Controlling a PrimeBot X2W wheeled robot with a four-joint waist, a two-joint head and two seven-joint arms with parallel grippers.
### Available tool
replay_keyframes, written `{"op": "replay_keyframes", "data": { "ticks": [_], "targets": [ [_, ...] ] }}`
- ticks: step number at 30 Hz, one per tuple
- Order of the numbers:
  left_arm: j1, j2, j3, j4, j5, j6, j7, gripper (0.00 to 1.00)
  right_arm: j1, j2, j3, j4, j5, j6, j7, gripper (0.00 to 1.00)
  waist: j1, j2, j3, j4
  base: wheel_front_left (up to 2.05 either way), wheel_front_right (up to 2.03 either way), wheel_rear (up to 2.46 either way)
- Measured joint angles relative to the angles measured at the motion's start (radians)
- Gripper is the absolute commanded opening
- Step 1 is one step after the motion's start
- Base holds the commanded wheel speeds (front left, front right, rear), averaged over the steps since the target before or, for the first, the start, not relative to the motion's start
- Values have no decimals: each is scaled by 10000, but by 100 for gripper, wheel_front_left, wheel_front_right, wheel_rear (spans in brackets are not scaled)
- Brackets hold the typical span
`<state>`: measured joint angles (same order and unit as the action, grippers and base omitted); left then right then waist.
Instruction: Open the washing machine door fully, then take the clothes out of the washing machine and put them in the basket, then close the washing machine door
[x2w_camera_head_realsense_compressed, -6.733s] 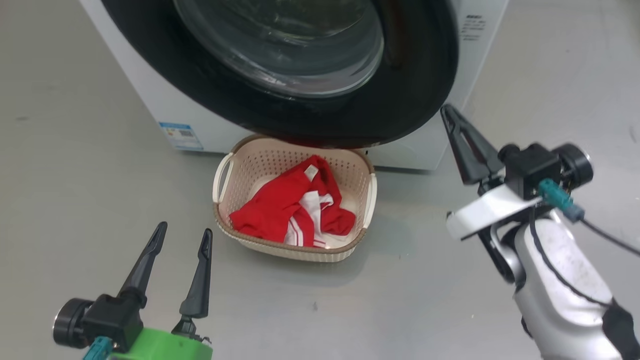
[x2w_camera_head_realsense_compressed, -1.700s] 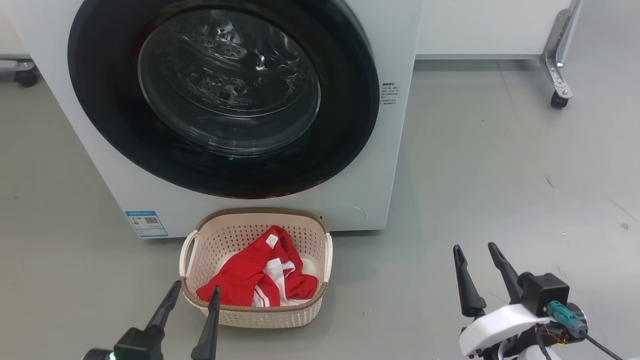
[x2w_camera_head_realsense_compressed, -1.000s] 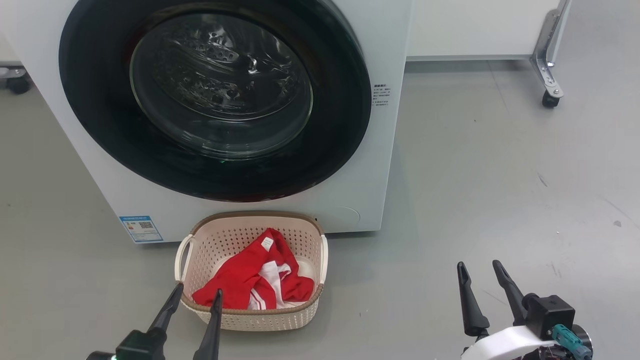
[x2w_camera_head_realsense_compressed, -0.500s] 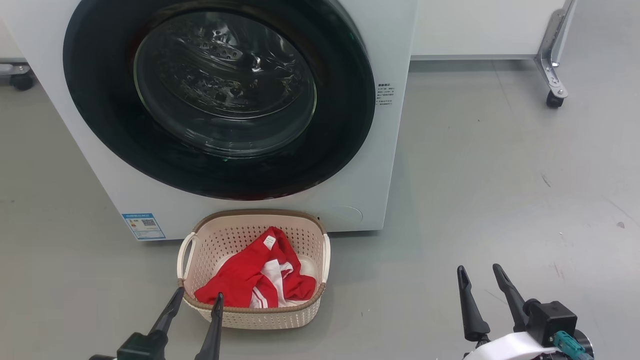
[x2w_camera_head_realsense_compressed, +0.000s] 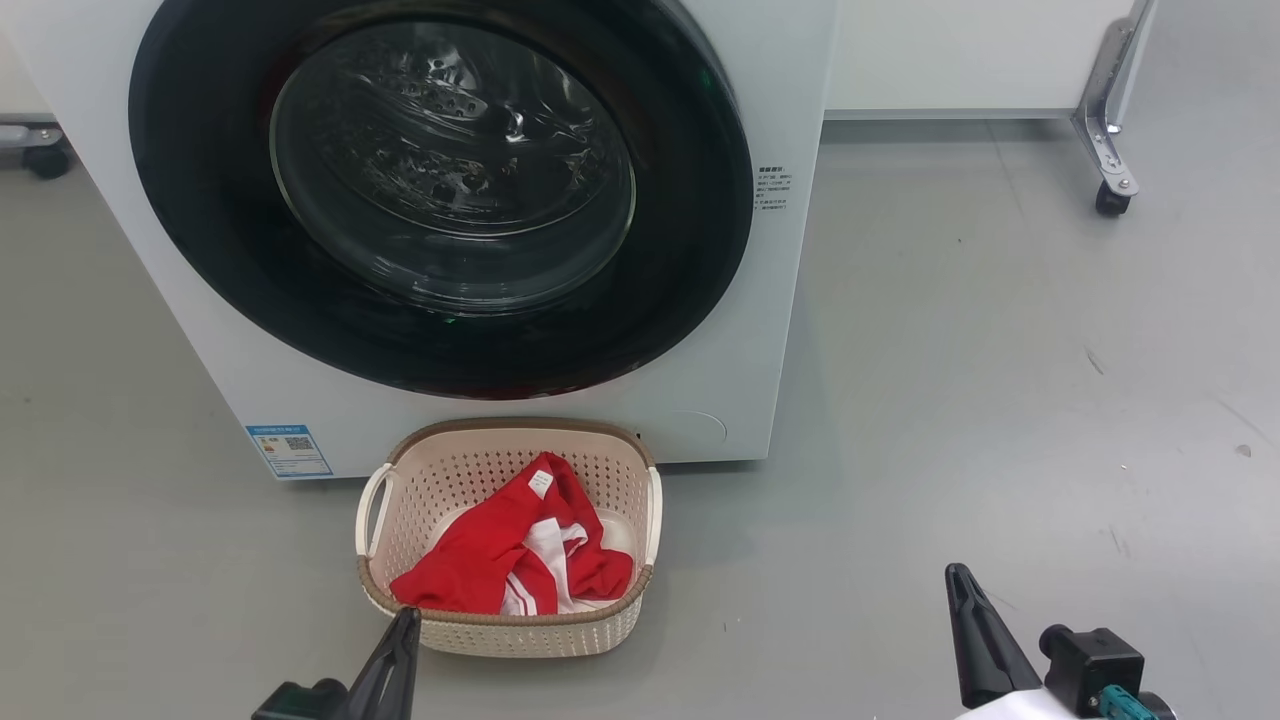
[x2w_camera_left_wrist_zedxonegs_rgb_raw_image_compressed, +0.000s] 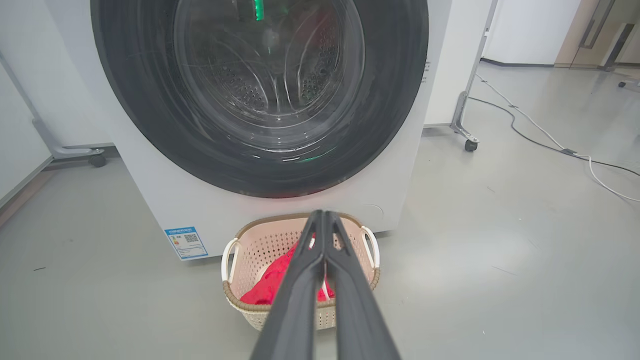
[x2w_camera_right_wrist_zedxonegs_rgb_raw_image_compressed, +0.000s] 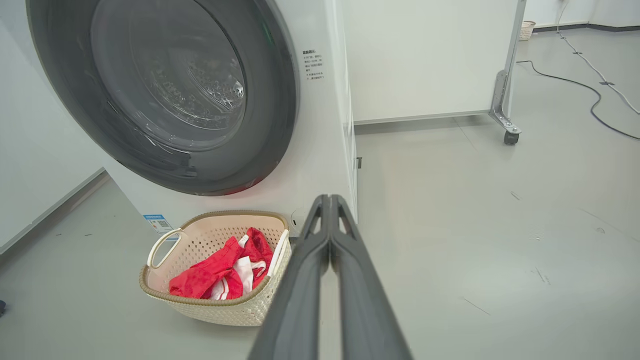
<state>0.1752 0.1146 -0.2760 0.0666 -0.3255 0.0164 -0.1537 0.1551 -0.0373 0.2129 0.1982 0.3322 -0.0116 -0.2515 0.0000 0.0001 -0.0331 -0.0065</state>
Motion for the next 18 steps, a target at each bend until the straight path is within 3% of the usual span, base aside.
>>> {"op": "replay_keyframes", "data": {
  "ticks": [8, 18],
  "targets": [
    [106, -36, -10, -6, -453, -42, -4, 0, 95, 17, -2, -25, 485, 17, 0, 0, 0, 0, 28, 3, 0, 0, 0],
    [105, -81, 151, -69, -1776, -134, 50, 0, 94, 21, -142, -163, 1781, 115, 192, 0, 0, 0, 67, 8, 0, 0, 0]
  ]
}}
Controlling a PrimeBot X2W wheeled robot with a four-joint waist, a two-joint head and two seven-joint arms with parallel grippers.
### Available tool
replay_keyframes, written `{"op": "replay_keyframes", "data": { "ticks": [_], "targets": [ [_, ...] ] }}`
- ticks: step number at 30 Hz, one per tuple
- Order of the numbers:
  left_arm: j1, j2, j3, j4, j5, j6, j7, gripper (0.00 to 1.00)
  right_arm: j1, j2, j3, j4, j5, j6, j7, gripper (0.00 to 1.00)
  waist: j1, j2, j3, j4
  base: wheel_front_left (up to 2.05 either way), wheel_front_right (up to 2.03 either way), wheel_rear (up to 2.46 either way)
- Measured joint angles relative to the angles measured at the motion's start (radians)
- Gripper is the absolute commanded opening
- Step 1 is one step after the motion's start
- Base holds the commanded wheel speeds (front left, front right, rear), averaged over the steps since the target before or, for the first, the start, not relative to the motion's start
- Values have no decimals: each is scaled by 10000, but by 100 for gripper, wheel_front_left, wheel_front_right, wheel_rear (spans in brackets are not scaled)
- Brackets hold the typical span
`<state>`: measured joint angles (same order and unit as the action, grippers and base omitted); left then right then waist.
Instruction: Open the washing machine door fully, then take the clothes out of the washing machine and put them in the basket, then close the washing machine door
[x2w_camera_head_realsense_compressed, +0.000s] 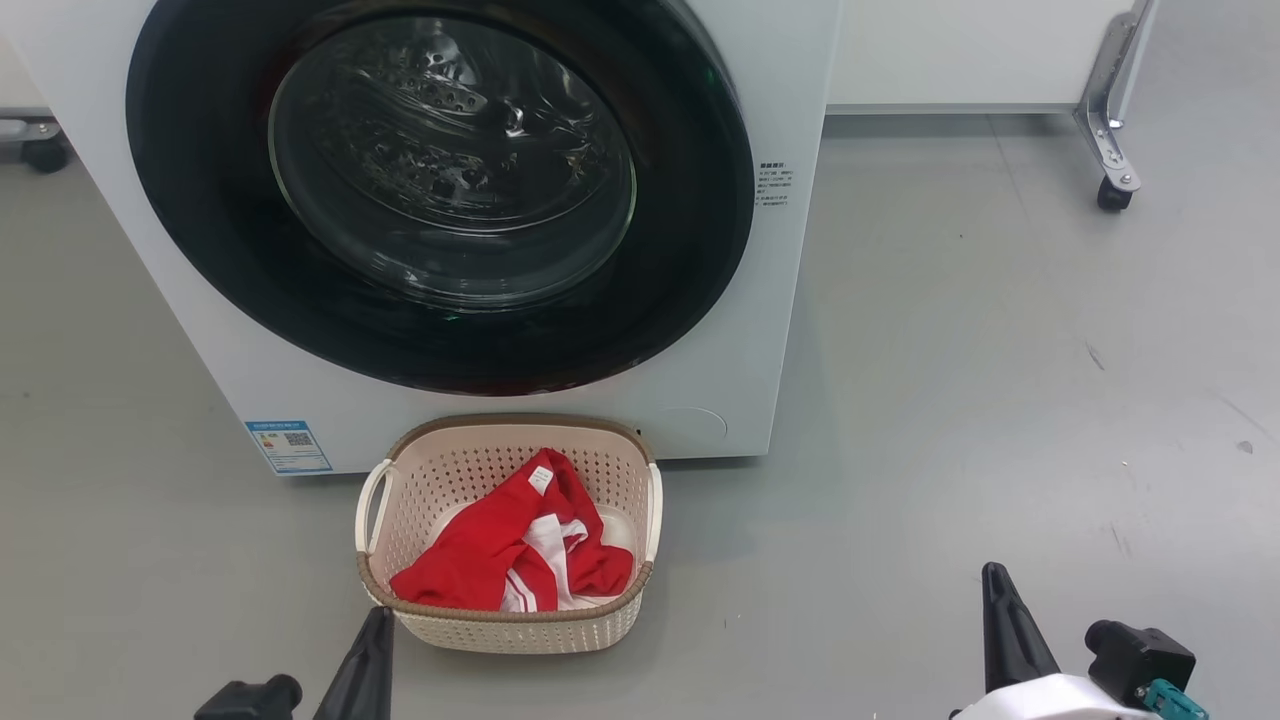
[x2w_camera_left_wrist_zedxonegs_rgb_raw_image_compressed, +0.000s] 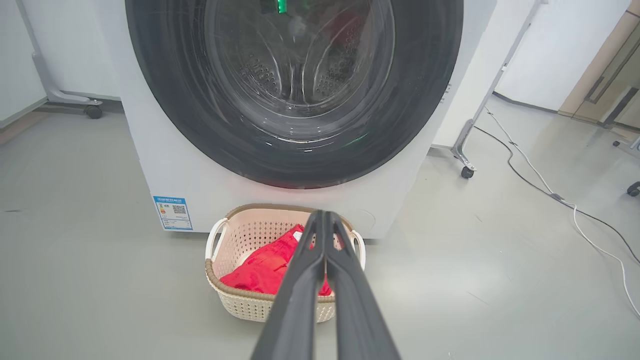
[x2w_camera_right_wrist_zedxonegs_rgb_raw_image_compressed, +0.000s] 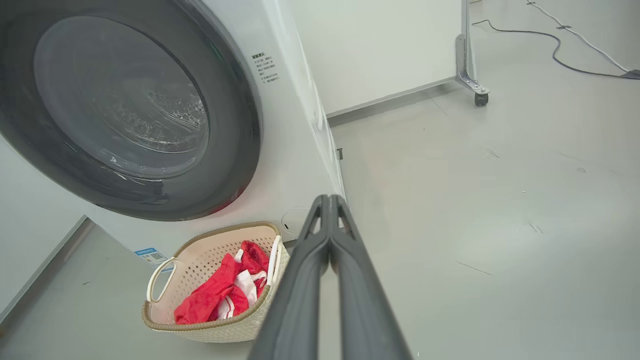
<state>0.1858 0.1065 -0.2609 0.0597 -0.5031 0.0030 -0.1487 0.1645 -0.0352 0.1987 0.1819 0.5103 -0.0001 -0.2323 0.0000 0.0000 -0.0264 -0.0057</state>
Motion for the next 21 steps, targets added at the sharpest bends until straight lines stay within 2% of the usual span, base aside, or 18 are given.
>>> {"op": "replay_keyframes", "data": {
  "ticks": [21],
  "targets": [
    [-238, -31, 591, 207, -2389, -86, 430, 0, -219, -75, -573, -10, 2405, 163, 604, 0, 0, 0, 71, 12, 0, 0, 0]
  ]
}}
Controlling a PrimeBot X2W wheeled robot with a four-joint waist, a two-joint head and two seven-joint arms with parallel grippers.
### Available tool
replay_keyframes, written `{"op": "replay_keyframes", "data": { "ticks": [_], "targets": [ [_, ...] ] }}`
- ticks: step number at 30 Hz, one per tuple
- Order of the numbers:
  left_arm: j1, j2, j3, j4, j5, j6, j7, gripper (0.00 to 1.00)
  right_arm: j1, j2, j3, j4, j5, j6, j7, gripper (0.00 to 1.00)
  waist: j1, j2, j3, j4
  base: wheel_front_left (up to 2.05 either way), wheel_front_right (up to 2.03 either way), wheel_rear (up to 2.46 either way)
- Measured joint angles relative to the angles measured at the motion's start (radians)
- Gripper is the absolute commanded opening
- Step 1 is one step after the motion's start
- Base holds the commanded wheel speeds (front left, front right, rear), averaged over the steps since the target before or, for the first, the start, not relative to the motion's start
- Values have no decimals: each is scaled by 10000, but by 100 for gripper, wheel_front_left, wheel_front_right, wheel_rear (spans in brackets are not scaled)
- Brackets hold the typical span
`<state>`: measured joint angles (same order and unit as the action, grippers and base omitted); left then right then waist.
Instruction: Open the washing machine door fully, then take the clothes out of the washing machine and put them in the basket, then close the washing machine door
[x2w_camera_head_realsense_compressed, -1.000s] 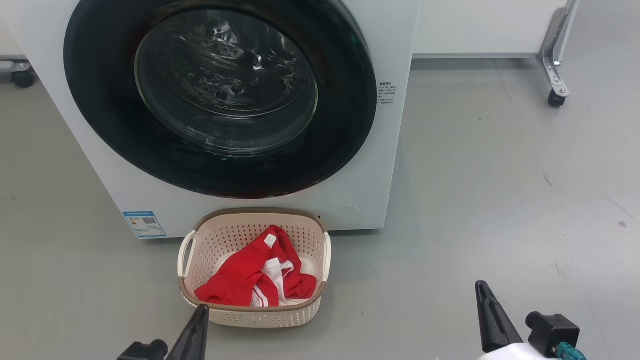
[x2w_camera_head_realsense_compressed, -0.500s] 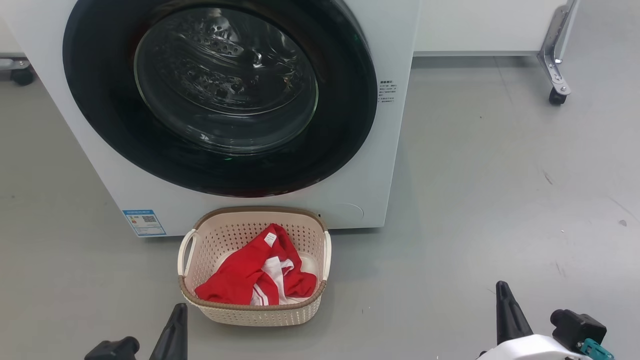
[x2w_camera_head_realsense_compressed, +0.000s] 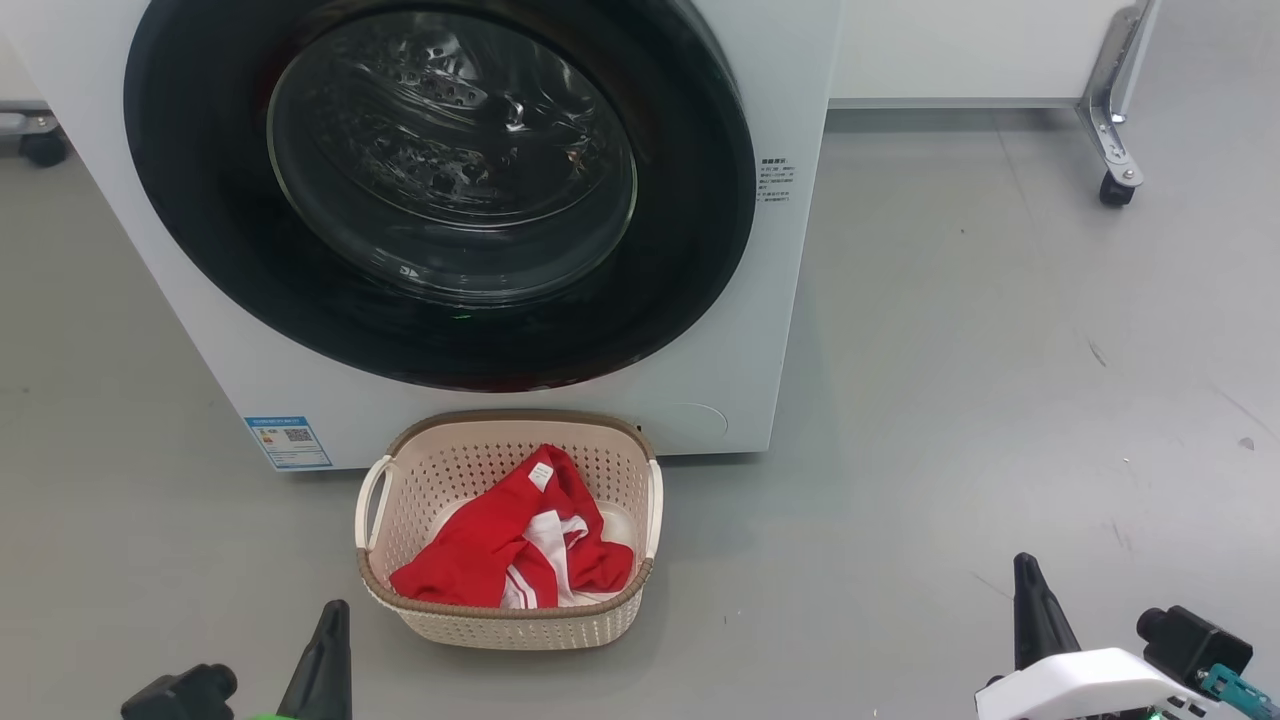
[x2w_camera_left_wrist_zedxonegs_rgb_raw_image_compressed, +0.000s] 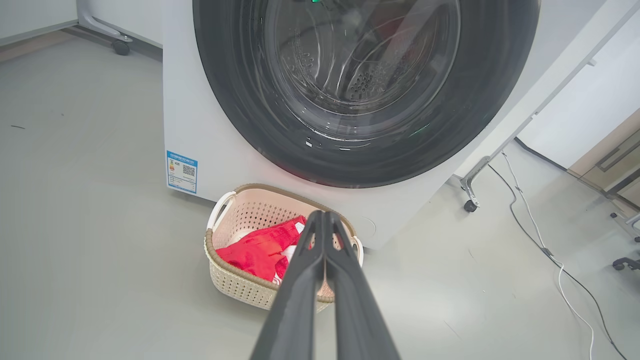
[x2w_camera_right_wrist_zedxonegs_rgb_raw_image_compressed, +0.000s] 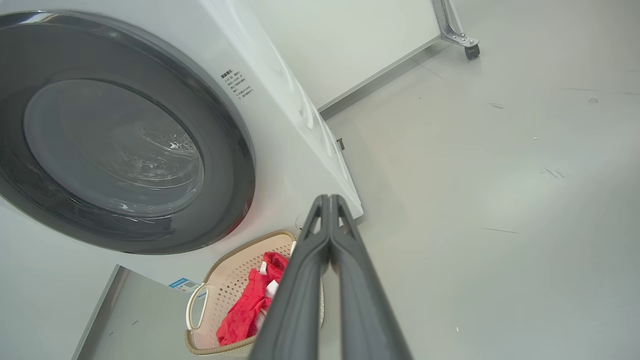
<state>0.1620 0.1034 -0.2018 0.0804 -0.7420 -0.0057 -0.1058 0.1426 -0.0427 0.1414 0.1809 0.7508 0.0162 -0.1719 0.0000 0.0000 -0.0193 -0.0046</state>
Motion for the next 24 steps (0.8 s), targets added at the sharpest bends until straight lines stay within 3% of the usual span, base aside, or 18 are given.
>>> {"op": "replay_keyframes", "data": {
  "ticks": [24],
  "targets": [
    [-524, 4, 533, 431, -2754, -263, 433, 0, -541, -188, -535, 148, 2679, 201, 625, 0, 0, 0, 70, 13, 0, 0, 0]
  ]
}}
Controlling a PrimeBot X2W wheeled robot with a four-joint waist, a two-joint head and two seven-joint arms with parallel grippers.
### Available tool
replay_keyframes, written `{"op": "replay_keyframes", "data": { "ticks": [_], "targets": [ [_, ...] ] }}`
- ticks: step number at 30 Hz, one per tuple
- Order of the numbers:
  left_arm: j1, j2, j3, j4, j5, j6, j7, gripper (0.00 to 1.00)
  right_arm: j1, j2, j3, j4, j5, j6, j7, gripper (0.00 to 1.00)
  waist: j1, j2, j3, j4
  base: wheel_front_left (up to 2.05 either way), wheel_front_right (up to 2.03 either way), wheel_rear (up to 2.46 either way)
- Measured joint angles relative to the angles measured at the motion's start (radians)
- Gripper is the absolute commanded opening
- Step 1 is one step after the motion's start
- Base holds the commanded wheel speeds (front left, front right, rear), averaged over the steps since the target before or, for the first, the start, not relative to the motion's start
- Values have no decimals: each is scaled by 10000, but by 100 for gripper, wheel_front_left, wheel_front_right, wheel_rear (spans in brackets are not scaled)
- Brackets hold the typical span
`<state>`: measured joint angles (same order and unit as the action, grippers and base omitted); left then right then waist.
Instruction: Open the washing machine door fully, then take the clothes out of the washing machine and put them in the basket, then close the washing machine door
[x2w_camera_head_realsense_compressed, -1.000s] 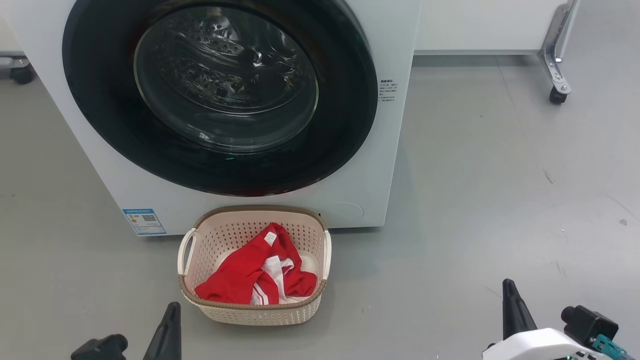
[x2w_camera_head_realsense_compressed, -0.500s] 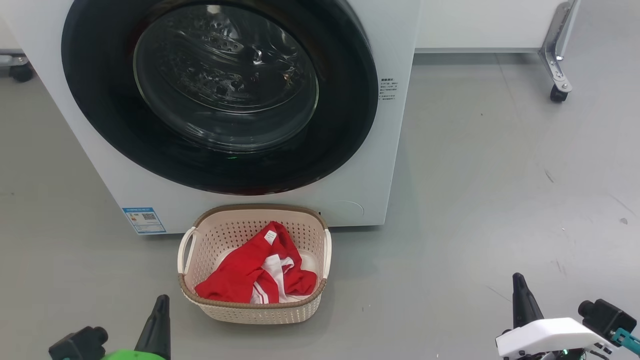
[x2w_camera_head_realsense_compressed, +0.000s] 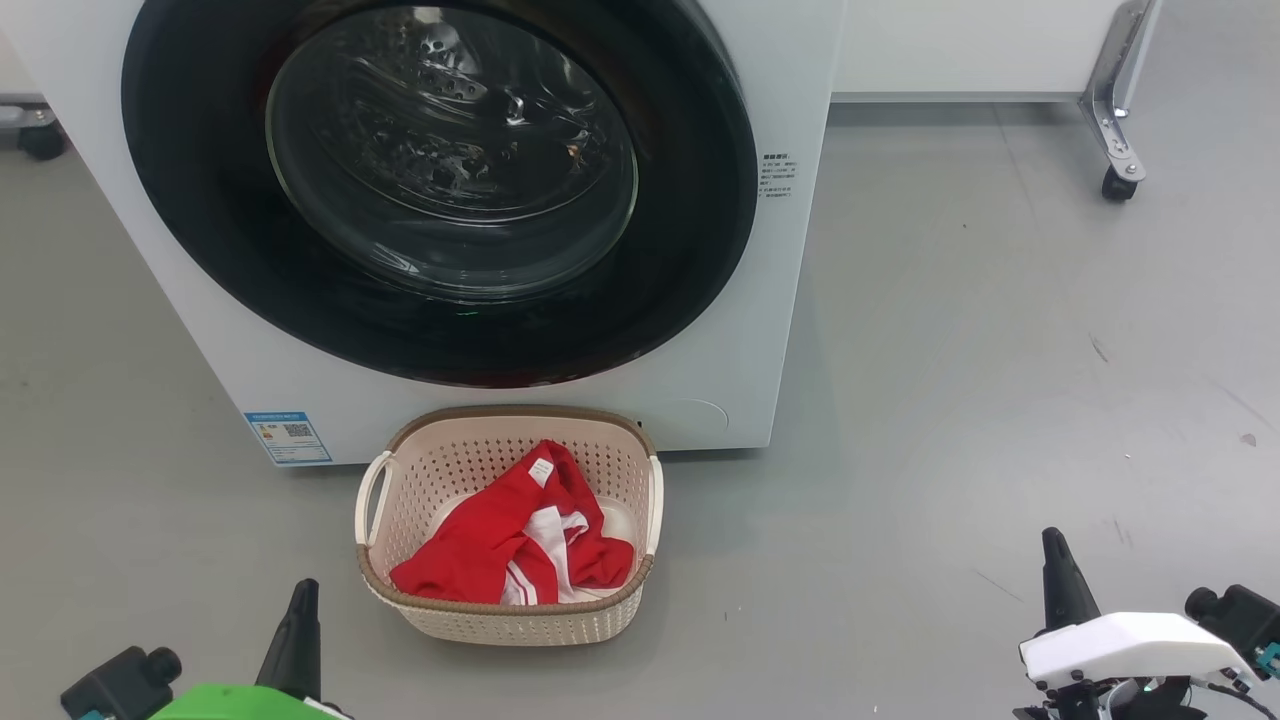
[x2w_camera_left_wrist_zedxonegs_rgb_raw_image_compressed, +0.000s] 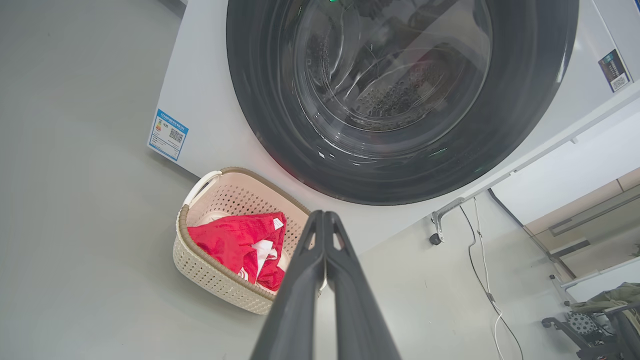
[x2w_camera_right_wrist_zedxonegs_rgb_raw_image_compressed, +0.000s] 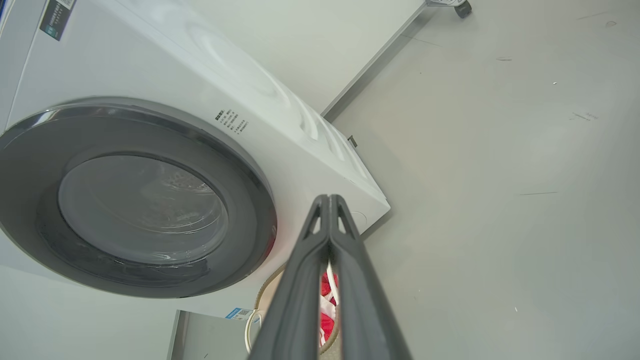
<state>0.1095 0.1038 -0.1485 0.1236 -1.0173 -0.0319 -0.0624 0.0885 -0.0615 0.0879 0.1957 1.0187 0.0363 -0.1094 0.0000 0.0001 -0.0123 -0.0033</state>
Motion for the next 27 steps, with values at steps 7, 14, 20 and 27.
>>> {"op": "replay_keyframes", "data": {
  "ticks": [7, 14, 20, 27],
  "targets": [
    [-202, 0, 192, 161, -884, -100, 142, 0, -163, -29, -174, 71, 924, 86, 176, 0, 0, 0, 23, 4, 0, 0, 0],
    [-378, 0, 343, 309, -1634, -186, 276, 0, -272, -59, -330, 134, 1697, 182, 360, 0, 0, 0, 41, 8, 0, 0, 0],
    [-501, -2, 489, 426, -2290, -276, 376, 0, -470, -104, -462, 182, 2349, 245, 510, 0, 0, 0, 58, 12, 0, 0, 0],
    [-667, -2, 604, 581, -2961, -366, 468, 0, -608, -132, -581, 263, 3010, 343, 654, 0, 0, 0, 74, 15, 0, 0, 0]
  ]
}}
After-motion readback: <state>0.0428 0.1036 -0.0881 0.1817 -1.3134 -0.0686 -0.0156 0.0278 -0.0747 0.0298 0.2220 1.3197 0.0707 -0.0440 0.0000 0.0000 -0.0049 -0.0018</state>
